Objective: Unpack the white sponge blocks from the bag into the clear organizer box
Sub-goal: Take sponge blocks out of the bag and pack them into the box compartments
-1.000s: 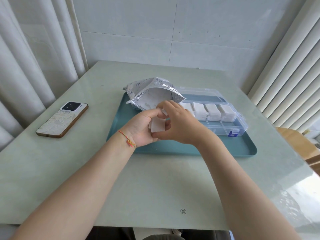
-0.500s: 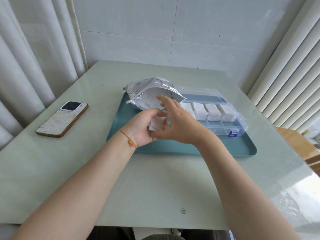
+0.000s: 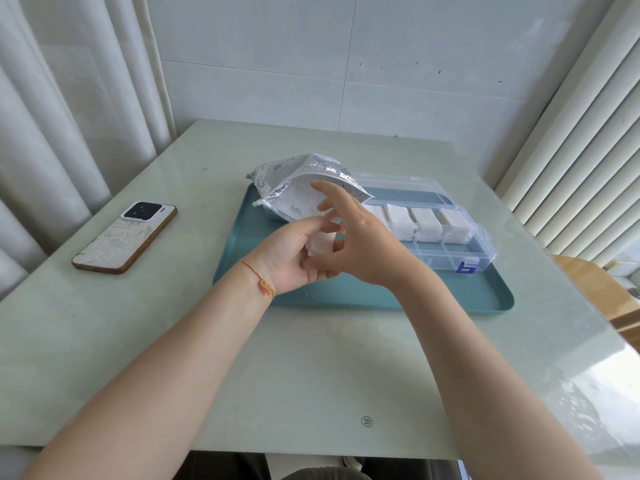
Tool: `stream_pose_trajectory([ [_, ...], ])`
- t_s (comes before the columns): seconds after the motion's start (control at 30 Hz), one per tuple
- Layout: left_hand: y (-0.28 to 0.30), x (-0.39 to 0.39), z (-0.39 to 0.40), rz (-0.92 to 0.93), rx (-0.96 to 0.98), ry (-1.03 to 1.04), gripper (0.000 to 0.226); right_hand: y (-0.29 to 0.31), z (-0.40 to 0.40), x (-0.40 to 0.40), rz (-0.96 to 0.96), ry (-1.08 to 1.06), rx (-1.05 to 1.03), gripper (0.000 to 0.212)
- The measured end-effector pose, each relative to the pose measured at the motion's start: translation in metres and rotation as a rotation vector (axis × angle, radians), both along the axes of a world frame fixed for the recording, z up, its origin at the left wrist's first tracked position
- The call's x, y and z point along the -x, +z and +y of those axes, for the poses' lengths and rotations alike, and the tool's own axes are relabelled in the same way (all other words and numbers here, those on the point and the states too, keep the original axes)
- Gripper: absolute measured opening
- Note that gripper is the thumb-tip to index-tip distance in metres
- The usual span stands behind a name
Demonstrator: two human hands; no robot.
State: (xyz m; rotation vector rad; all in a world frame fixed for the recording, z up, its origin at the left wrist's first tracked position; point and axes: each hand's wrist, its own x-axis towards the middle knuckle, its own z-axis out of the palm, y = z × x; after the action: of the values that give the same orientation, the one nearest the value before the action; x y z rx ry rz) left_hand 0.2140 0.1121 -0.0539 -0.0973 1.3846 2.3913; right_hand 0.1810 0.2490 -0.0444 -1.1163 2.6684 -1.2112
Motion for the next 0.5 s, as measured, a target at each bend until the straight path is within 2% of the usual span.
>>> stream_pose_trajectory([
  [0.17,-0.0015,0.0017,-0.0017,-0.022,-0.046,0.031,0.025,0.0005,0.0016,0.0021,0.026,-0.011,-0.005,0.093],
  [0.23,-0.001,0.0013,-0.0016,-0.042,-0.062,0.045,0.026,0.0012,0.0019,0.0011,0.017,-0.003,-0.016,0.098],
  [0.3,-0.0002,0.0005,-0.0009,-0.026,-0.054,0.035,0.024,0.0011,0.0013,0.0006,0.011,0.002,-0.04,0.1],
  [0.43,-0.0012,0.0001,0.0006,0.046,0.009,-0.028,0.02,-0.0004,-0.0004,0.0003,0.035,-0.026,-0.004,0.089],
  [0.5,-0.0025,0.0001,0.0004,0.044,0.022,-0.035,0.016,-0.0002,0.0007,0.0006,0.037,-0.027,-0.001,0.093],
])
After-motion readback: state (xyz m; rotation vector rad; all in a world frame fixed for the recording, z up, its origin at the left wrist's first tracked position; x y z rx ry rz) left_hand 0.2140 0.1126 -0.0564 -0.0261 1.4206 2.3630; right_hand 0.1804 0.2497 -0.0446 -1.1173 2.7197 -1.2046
